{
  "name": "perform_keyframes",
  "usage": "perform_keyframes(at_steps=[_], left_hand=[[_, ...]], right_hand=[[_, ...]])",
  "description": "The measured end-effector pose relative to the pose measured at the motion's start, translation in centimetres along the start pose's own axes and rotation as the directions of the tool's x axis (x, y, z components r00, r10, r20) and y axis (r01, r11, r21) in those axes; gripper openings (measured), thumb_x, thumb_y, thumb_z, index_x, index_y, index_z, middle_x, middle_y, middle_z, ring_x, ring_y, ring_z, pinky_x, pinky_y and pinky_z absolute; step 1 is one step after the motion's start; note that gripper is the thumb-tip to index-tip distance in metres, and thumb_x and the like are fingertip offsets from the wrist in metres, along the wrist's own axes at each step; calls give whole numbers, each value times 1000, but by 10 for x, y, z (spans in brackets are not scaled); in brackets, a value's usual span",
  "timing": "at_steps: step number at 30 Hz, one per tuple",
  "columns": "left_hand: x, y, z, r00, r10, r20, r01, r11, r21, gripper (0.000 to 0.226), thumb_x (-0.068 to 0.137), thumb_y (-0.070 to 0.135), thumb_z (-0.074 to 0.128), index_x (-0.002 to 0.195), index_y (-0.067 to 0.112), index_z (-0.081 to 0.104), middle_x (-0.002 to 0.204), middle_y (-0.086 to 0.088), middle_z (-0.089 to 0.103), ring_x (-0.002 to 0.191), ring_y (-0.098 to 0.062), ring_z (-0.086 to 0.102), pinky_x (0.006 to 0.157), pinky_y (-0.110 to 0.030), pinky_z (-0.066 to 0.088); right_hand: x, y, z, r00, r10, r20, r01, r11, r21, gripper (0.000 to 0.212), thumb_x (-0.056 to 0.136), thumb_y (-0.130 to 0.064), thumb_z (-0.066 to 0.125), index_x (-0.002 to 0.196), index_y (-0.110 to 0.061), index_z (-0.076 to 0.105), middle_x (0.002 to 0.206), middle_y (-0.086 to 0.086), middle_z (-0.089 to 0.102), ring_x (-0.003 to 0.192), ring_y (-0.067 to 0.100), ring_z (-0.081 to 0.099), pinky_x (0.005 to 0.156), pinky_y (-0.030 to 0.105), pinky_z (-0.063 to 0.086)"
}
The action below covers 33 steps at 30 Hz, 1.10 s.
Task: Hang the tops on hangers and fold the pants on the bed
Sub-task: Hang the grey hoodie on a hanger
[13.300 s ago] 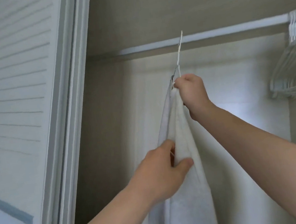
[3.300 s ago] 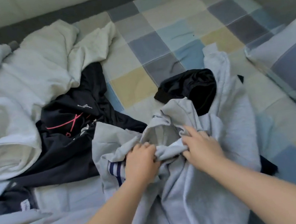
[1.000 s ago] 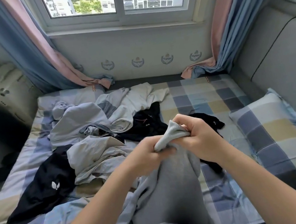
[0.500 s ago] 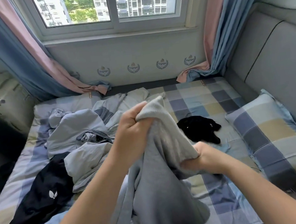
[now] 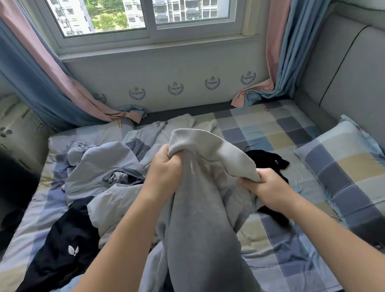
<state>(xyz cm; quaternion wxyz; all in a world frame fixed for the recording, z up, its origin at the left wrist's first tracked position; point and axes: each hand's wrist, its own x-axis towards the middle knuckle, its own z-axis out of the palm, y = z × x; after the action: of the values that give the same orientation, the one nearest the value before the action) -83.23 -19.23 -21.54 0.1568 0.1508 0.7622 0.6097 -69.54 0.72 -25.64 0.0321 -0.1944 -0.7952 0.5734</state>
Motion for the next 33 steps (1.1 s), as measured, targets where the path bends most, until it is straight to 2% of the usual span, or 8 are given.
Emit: perform_keyframes(at_steps=[4,6,10,14,23,27,30,33], left_hand=[[-11,-18,9,993,-116,-22,117,955,271,68,68,67,56,122,25,53,120,-1,62,116,-23,56,102,-47,45],[-20,-20,15,997,-79,-18,80,938,337,87,67,67,62,141,25,44,141,-3,51,133,-26,44,112,-47,37],[-41,-17,29,985,129,111,-159,928,336,65,84,45,75,140,28,47,140,6,49,128,-14,46,108,-34,40],[-49,-16,45,934,99,344,-182,959,216,46,81,40,79,120,32,55,117,13,63,104,2,60,82,-15,49],[-28,-10,46,944,247,220,-264,963,54,18,93,29,61,105,19,70,100,5,73,101,-17,67,89,-48,54],[-23,0,33,959,242,145,-234,970,-68,25,90,24,57,97,4,70,94,-3,72,89,-16,64,86,-44,52],[-23,11,24,985,139,103,-113,968,-224,36,98,29,56,100,-4,68,95,-10,72,91,-19,66,85,-40,52],[-23,16,18,990,55,127,-8,938,-345,26,105,25,51,103,9,71,101,-7,77,101,-19,72,86,-30,58]], right_hand=[[1,-31,4,995,1,-103,17,984,177,25,97,-16,64,86,7,66,76,7,67,70,11,63,64,24,51],[1,-46,4,991,33,-133,2,967,256,20,98,-17,63,85,-2,70,75,5,72,70,12,69,64,24,55],[0,-71,4,981,56,-188,5,950,313,21,100,-16,59,86,-9,74,84,9,76,78,19,73,73,34,60],[-7,-98,4,983,50,-175,26,913,407,25,102,-17,55,86,-6,70,68,5,72,61,12,70,50,23,52],[-18,-107,-6,976,-194,-99,218,855,470,26,93,-17,65,118,-8,65,100,10,73,94,23,70,80,36,59],[-22,-70,-7,968,-251,-6,246,943,225,57,79,-28,82,129,-23,55,121,-8,69,116,7,63,89,21,51],[-21,-37,8,987,-148,56,147,989,29,85,65,-47,86,137,-43,40,139,-22,48,126,-15,44,94,8,42],[-21,-15,27,996,-36,81,30,997,69,83,65,-46,91,135,-39,47,128,-12,61,119,2,58,89,21,52]])
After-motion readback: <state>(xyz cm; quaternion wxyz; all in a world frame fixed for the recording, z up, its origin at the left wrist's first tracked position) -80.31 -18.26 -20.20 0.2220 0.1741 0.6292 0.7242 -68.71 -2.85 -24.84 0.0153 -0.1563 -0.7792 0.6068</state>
